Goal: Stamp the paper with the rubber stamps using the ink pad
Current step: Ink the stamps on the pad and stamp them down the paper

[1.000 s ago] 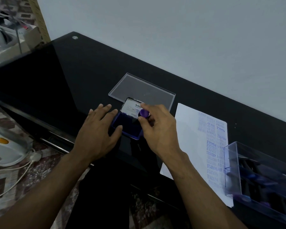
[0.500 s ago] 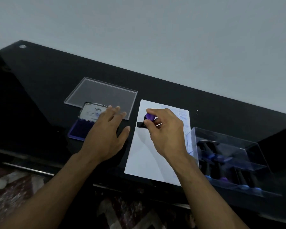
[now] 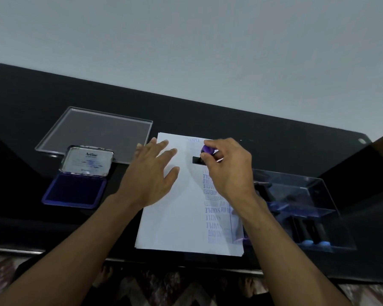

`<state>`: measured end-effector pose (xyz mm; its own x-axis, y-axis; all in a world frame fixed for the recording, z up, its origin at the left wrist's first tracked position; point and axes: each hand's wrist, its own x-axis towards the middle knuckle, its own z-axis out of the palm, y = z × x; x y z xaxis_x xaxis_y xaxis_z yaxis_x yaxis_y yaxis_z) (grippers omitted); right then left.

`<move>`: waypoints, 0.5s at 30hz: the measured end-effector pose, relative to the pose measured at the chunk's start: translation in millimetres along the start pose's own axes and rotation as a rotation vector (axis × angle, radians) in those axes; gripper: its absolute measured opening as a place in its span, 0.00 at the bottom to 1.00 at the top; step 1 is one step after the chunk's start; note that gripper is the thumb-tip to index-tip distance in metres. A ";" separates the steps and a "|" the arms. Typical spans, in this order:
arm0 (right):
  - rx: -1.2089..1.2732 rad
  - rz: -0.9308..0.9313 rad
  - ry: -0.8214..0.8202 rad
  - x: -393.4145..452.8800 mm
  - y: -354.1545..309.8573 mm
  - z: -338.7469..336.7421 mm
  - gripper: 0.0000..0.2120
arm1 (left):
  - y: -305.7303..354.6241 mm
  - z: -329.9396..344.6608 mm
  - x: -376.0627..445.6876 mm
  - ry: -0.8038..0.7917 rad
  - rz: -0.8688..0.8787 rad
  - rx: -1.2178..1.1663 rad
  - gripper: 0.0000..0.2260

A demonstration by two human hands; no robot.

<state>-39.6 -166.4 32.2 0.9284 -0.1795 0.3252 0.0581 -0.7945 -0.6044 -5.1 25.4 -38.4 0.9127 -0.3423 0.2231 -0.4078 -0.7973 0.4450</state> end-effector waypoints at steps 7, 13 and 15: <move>-0.034 0.020 -0.059 10.7 8.0 6.4 0.14 | -10.9 13.2 15.7 -0.053 0.031 0.127 0.28; -0.046 0.011 -0.088 11.5 9.2 16.4 0.14 | -17.7 21.8 13.9 -0.036 0.034 0.149 0.28; -0.046 0.002 -0.089 11.5 9.9 18.0 0.14 | -18.9 23.5 14.1 -0.029 0.041 0.161 0.27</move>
<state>-21.8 -165.8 16.8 0.9575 -0.1306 0.2573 0.0413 -0.8206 -0.5701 16.1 23.9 -64.1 0.8968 -0.3884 0.2117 -0.4372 -0.8509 0.2911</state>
